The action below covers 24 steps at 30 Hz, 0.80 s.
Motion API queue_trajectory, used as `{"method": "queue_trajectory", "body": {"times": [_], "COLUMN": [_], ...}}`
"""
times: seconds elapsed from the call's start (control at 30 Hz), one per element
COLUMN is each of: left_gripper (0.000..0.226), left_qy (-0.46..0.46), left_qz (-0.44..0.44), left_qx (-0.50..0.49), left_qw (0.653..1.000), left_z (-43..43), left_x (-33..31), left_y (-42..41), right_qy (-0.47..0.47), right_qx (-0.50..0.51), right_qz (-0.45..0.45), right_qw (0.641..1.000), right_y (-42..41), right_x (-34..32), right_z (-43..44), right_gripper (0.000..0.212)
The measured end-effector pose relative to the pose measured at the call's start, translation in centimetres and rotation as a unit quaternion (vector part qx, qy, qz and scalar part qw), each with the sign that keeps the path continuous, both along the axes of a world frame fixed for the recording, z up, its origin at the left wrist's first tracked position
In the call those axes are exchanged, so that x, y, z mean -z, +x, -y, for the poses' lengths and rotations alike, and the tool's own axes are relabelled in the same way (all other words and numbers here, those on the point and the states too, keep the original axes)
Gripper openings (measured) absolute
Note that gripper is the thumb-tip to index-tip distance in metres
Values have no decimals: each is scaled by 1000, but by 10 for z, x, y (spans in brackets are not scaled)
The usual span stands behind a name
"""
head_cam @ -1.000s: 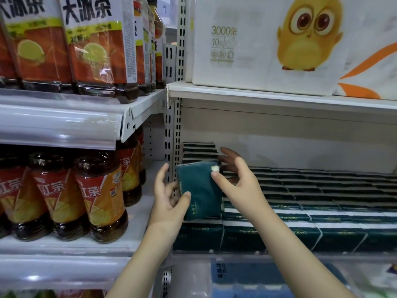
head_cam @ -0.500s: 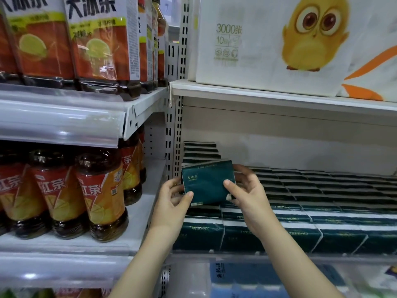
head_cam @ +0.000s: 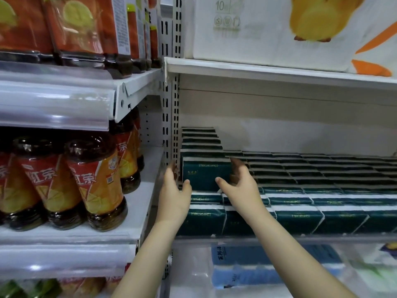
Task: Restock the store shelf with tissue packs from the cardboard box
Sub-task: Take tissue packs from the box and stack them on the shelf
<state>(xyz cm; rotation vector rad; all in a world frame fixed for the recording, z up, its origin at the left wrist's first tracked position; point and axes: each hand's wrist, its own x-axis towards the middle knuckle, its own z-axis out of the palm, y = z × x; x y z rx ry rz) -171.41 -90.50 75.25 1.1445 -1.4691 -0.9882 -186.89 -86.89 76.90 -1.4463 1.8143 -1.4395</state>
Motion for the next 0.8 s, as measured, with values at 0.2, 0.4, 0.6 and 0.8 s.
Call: {"method": "queue_trajectory", "body": {"times": [0.2,0.4,0.6,0.8], "left_gripper": [26,40,36,41], "left_qy": [39,47,50,62], "left_qz": [2,-2,39,73], "left_qx": [50,65,85,88], "left_qw": [998,997,994,992], "left_z": [4,5,3,3], "left_x": [-1,-3,0,-1], "left_y": [-2,1,1,2], "right_qy": [28,38,33,56], "right_qx": [-45,-51,-60,-70], "right_qz": [-31,-15,-14,-16], "right_qw": [998,998,998,996], "right_y": [2,0,-2,-8], "right_x": [4,7,12,17], "right_z": [4,7,8,10], "right_gripper": [43,33,22,28]}}
